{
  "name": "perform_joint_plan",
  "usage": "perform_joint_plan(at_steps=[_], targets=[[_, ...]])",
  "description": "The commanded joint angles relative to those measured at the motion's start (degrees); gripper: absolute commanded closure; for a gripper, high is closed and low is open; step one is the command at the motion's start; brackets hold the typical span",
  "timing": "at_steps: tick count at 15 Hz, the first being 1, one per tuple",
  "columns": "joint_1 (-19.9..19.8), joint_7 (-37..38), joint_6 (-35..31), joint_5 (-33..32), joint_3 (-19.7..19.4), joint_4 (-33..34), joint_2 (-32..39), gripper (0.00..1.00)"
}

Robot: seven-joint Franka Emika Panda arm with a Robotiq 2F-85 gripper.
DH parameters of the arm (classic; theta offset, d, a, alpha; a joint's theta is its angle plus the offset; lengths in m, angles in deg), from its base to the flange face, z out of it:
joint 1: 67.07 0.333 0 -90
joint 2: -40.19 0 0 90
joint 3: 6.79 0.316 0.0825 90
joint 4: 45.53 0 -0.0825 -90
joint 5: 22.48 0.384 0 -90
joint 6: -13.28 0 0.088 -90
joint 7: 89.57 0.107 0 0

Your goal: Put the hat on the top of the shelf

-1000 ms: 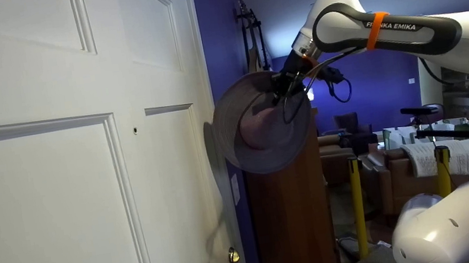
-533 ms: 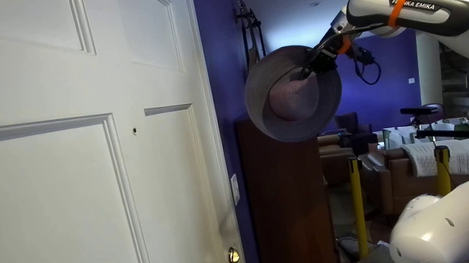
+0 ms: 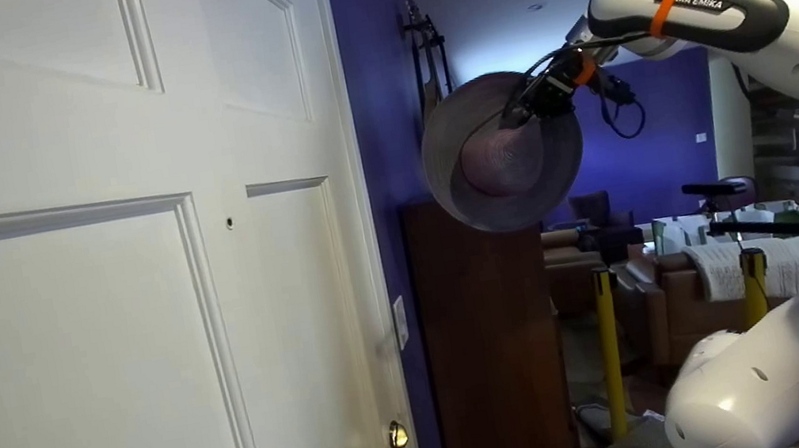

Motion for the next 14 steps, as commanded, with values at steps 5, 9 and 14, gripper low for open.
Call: perform_joint_plan(at_steps=[5, 9, 14], targets=[[7.1, -15.2, 13.8, 5.5, -8.6, 12.9, 5.7, 0.99], [12.2, -20.9, 20.2, 7.5, -16.1, 23.1, 11.6, 0.99], [10.4, -21.0, 18.6, 7.2, -15.3, 20.3, 10.9, 0.96]])
